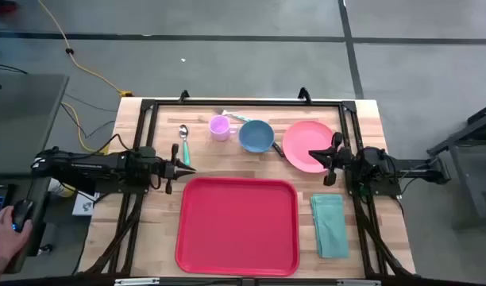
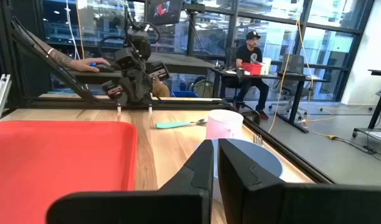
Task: Set up tray
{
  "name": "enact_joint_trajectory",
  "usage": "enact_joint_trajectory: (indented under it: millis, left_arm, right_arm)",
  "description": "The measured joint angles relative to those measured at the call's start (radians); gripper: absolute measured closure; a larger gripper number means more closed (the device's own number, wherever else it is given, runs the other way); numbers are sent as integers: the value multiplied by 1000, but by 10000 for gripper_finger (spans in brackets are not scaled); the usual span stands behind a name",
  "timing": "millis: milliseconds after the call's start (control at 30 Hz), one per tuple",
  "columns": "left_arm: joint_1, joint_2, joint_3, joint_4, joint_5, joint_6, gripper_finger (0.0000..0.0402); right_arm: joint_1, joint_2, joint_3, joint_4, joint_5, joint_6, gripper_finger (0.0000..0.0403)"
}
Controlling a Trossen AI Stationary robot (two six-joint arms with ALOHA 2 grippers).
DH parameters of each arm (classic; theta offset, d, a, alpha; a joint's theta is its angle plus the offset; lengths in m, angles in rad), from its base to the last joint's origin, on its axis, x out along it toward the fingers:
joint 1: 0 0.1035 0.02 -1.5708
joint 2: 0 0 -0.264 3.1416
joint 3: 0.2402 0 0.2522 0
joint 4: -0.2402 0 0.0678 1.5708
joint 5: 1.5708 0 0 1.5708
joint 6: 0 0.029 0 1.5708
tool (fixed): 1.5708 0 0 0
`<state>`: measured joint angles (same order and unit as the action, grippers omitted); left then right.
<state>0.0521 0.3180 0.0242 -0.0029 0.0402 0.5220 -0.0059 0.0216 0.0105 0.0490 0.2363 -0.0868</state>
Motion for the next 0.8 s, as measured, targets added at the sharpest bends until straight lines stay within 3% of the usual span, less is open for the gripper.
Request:
enact_joint_trajectory:
  millis: [800]
  left_arm:
    - [0, 0, 0, 0, 0, 0, 334]
  right_arm:
    - [0, 0, 0, 0, 0, 0, 402]
